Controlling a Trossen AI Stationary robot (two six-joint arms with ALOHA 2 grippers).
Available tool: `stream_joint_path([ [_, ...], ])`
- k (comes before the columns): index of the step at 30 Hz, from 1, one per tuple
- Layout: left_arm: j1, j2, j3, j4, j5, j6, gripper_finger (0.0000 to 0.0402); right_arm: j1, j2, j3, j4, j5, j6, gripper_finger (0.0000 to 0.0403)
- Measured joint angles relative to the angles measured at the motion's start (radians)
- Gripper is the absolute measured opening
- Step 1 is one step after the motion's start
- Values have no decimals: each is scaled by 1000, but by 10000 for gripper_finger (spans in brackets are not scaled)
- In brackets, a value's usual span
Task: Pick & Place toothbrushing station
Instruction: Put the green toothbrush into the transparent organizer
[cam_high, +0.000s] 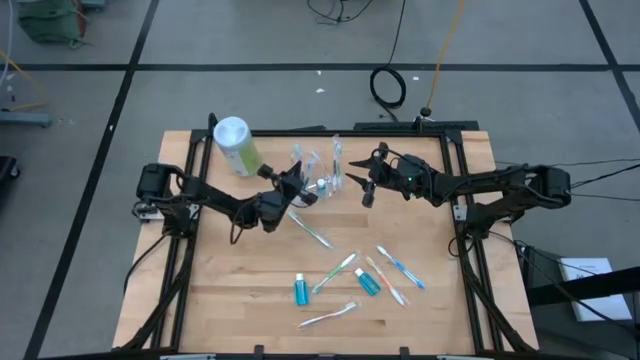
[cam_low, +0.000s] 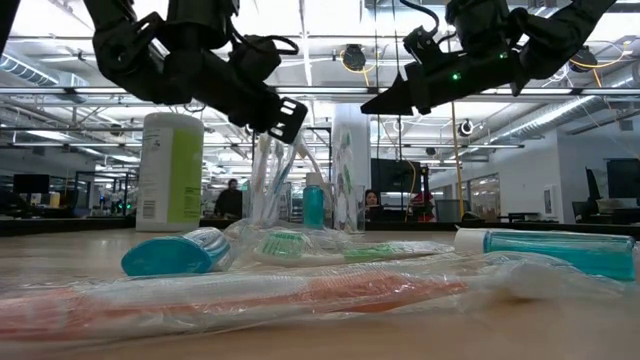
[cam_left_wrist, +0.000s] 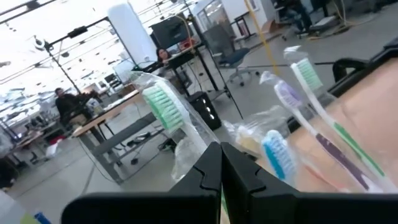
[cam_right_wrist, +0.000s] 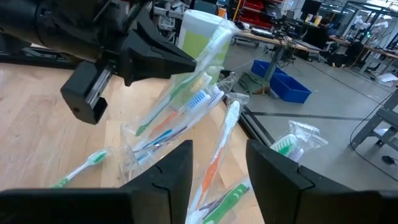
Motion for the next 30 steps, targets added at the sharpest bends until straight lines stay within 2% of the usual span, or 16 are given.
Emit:
stream_joint_path([
  [5, 1, -1, 0, -17, -2, -71, 0, 0, 0, 0, 1, 0, 0, 141],
  [14, -66, -1, 1, -372, -37, -298, 1, 0, 0, 0, 1, 0, 0, 141],
  [20, -94, -5, 1, -379, -29, -379, 4, 0, 0, 0, 1, 0, 0, 141],
  [25, -107, -5, 1, -402, -29, -388, 4, 0, 0, 0, 1, 0, 0, 141],
  [30, -115, -5, 1, -416, -28, -387, 39, 0, 0, 0, 1, -4, 1, 141],
])
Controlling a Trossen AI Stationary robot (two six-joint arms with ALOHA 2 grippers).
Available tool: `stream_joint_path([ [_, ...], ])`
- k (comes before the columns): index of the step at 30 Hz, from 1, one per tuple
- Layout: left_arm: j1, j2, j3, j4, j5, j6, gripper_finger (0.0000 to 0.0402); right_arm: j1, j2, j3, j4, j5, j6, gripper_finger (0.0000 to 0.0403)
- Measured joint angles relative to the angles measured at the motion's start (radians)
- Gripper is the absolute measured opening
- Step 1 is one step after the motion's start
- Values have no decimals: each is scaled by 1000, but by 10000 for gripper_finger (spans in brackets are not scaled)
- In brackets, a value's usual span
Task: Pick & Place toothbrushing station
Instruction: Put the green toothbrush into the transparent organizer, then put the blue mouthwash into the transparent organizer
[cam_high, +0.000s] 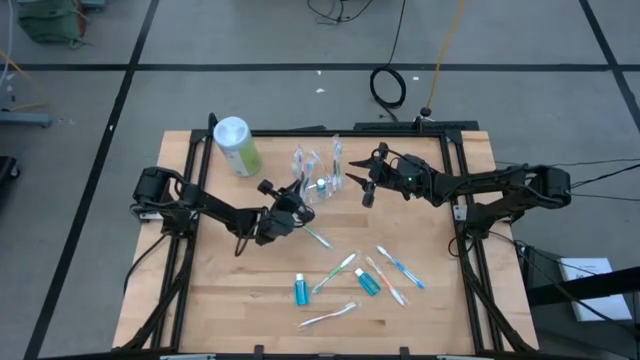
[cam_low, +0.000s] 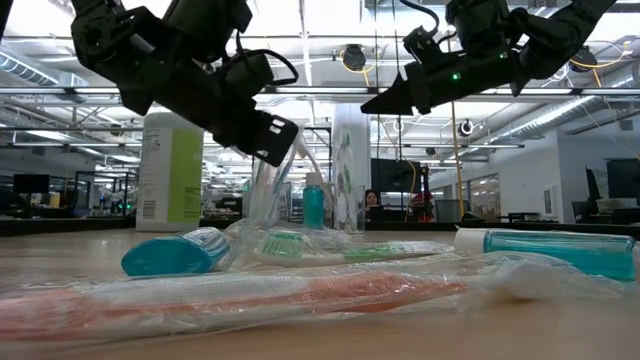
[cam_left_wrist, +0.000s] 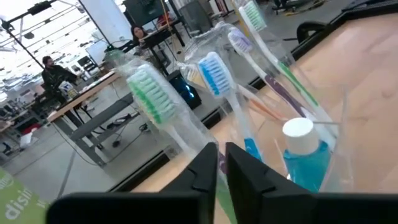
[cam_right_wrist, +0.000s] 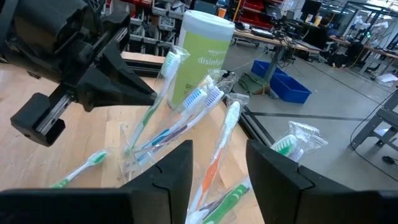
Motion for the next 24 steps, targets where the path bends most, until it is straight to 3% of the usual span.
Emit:
stream_joint_path([
  [7, -1, -3, 0, -14, 9, -60, 115, 0, 0, 0, -2, 0, 0, 141],
  [12, 8, -92, 2, -81, 160, -220, 156, 0, 0, 0, -15, 0, 0, 141],
  [20, -2, -256, 2, -278, 209, -291, 170, 0, 0, 0, -15, 0, 8, 141],
  [24, -10, -336, 2, -291, 399, -292, 170, 0, 0, 0, -15, 0, 8, 141],
])
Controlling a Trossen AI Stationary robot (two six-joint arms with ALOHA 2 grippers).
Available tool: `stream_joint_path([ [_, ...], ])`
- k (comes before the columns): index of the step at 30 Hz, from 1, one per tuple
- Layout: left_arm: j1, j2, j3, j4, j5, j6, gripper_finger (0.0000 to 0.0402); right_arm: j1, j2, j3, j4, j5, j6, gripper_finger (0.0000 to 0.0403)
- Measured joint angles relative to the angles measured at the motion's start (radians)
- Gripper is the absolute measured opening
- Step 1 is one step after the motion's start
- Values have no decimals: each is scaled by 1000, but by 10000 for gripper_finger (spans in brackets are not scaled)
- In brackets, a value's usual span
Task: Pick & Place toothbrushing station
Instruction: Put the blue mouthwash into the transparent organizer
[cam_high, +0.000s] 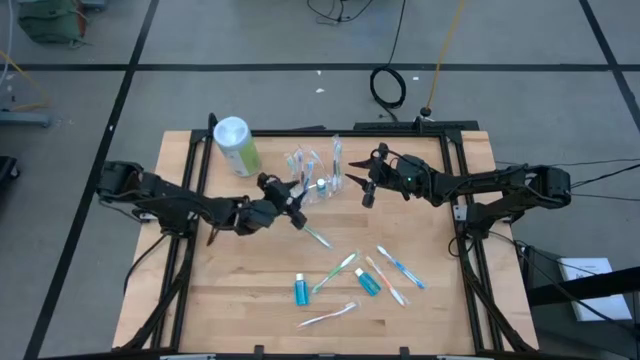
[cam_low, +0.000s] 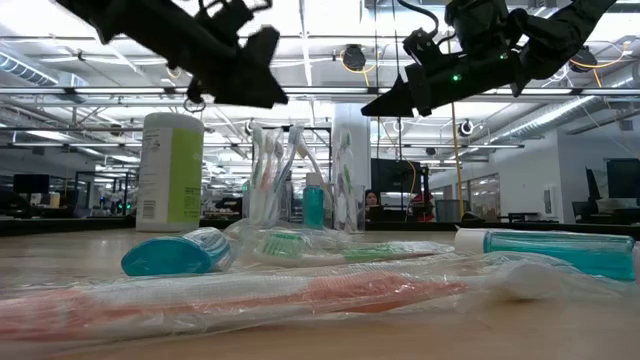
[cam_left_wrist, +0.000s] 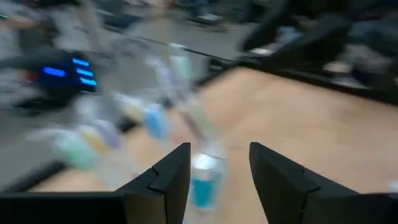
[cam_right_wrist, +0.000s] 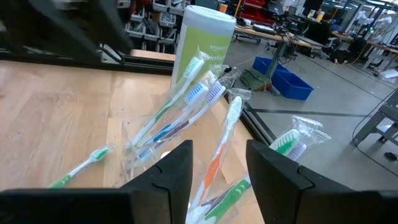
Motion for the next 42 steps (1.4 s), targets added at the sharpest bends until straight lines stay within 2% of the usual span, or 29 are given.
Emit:
stream_joint_path([
  [7, -24, -21, 3, -86, 305, -181, 170, 0, 0, 0, 0, 0, 0, 141],
  [13, -73, 9, 12, -112, 478, -472, 170, 0, 0, 0, 10, 0, 0, 141],
  [17, -116, 53, 52, -239, 575, -641, 170, 0, 0, 0, 16, 0, 20, 141],
  [20, -146, 93, 76, -364, 615, -793, 170, 0, 0, 0, 14, -1, 59, 141],
  [23, -169, 134, 80, -397, 673, -972, 170, 0, 0, 0, -6, -1, 97, 141],
  [26, -206, 184, 82, -363, 731, -1128, 170, 2, 0, 0, -26, -1, 104, 141],
  [31, -247, 270, 81, -276, 770, -1329, 170, 2, 0, 0, -66, -2, 108, 141],
  [36, -245, 330, 79, -238, 759, -1386, 170, 2, 0, 0, -100, -3, 109, 141],
  [42, -243, 358, 82, -185, 811, -1378, 170, 2, 0, 0, -135, -3, 107, 141],
])
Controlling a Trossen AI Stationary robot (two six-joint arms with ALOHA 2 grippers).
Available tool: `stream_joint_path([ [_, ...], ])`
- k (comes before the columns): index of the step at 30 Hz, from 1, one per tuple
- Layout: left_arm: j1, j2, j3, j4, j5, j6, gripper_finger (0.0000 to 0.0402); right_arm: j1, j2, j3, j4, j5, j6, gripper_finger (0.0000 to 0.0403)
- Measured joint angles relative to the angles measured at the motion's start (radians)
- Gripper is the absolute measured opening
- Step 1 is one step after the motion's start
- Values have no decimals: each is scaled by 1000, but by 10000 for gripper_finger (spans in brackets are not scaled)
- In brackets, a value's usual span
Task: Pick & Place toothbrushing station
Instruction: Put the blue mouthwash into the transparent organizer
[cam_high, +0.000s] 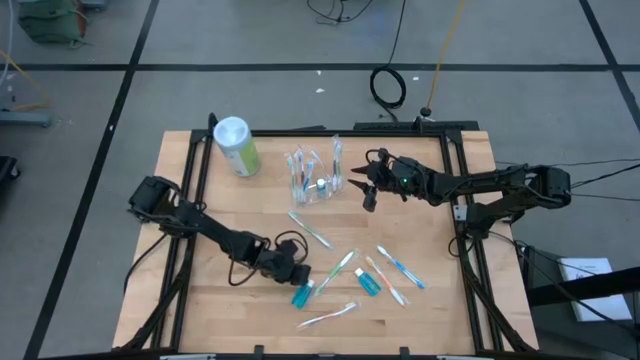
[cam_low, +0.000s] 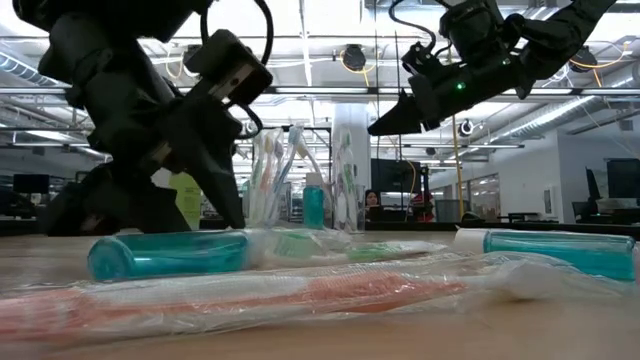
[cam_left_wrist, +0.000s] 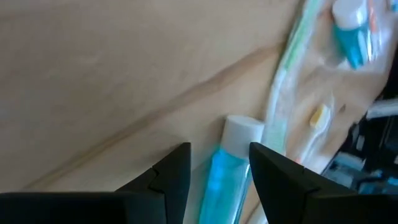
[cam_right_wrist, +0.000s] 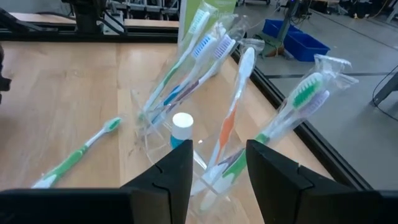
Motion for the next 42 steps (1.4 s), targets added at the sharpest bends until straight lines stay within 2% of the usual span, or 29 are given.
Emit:
stream_joint_path([
  [9, 16, -9, 0, 24, -50, 257, 170, 0, 0, 0, 19, 2, -8, 141],
  [13, 17, -8, 77, 1, -54, 429, 170, 0, 0, 0, 24, 2, -9, 141],
  [15, 17, -9, 150, -64, -55, 521, 170, 0, 0, 0, 24, 2, -9, 141],
  [18, 4, 0, 300, -311, -85, 610, 170, 0, 0, 0, 24, 2, -9, 141],
  [22, -25, 80, 510, -658, -137, 607, 170, 0, 0, 0, 24, 2, -9, 141],
  [25, -41, 179, 641, -775, -118, 606, 170, 0, 0, 0, 24, 2, -10, 141],
  [27, -41, 242, 696, -804, -70, 599, 170, 0, 0, 0, 23, 2, -10, 141],
  [30, -24, 283, 733, -827, -28, 619, 170, 0, 0, 0, 16, 1, -9, 141],
  [33, -5, 274, 739, -845, -40, 633, 170, 0, 0, 0, -3, 0, -2, 141],
  [38, 10, 256, 738, -981, -78, 624, 170, 0, 0, 0, -8, 0, -2, 141],
  [42, 7, 261, 738, -977, -77, 637, 170, 0, 0, 0, -10, 0, -2, 141],
])
